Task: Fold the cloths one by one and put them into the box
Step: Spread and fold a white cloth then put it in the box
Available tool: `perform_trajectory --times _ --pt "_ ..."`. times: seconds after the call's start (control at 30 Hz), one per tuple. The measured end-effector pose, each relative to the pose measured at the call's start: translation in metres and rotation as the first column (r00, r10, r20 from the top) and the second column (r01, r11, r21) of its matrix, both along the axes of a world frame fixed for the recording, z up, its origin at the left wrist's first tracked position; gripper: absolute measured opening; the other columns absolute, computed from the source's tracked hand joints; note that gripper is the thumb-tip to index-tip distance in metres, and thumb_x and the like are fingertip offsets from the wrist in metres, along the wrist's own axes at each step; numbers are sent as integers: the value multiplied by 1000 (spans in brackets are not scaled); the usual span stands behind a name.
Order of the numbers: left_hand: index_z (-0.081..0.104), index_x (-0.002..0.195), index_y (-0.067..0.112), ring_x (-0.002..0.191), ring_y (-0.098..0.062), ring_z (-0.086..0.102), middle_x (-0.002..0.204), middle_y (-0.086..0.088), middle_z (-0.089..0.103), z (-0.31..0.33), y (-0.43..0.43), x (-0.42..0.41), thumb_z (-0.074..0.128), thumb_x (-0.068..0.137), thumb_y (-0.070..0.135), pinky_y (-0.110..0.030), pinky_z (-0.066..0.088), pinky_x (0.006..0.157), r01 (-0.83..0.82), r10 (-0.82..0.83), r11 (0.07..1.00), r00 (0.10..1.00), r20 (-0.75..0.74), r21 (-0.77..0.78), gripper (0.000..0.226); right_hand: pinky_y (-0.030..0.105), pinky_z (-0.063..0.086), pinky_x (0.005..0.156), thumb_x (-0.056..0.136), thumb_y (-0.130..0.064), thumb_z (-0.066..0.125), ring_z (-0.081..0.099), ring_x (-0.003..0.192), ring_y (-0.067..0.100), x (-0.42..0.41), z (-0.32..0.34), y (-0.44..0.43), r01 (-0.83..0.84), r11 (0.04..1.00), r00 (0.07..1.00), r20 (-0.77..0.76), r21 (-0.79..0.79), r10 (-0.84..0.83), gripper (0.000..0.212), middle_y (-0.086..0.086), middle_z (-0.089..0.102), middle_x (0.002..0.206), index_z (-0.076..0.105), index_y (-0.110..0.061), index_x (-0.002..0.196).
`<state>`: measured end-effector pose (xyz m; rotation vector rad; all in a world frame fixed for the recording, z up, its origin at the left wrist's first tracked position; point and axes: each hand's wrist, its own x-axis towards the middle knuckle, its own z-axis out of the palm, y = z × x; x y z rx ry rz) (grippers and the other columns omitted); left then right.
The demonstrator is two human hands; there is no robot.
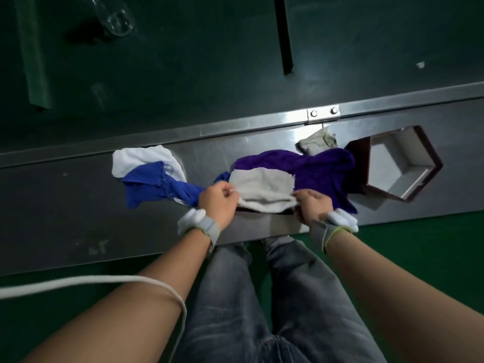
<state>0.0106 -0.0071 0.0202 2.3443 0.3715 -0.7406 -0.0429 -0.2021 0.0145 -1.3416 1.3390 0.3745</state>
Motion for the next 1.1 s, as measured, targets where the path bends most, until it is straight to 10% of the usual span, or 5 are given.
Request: perform_trajectory --times 0.27,0.43,0.57,0.8,1.1 --pt "64 111 20 80 -13 60 88 7 63 -26 -16 26 67 71 25 -6 39 63 -15 15 1000 1000 3 -20 40 37 54 71 78 -17 66 66 81 26 23 -21 1 -220 974 973 52 -59 223 51 7 68 90 45 -17 124" --pt "53 107 16 90 -30 61 101 -8 65 -37 -15 12 72 71 42 -32 45 70 55 -55 982 998 -3 180 48 32 48 58 72 -54 48 60 63 23 15 -10 28 -418 796 878 30 -437 478 24 -7 61 64 46 -32 81" --pt "55 105 15 90 -29 63 103 -7 68 -37 -19 13 69 70 47 -29 41 68 63 -46 973 996 -80 223 49 34 52 83 82 -39 46 65 91 24 18 -25 45 -668 728 731 51 -156 681 30 -1 72 98 63 -30 105" --pt "60 92 13 87 -34 62 97 -12 68 -18 -41 11 69 71 46 -30 40 65 115 -95 975 989 -110 188 40 33 49 70 88 -28 50 66 86 18 27 -18 30 -251 904 965 15 347 262 21 6 70 106 67 -19 97" --pt "53 111 22 95 -36 63 106 -10 68 -26 -110 -18 61 73 47 -32 43 69 428 -411 898 899 -151 106 46 22 53 72 70 -56 65 67 85 16 6 -10 -25 -383 915 923 89 125 374 27 -7 71 78 73 -32 77"
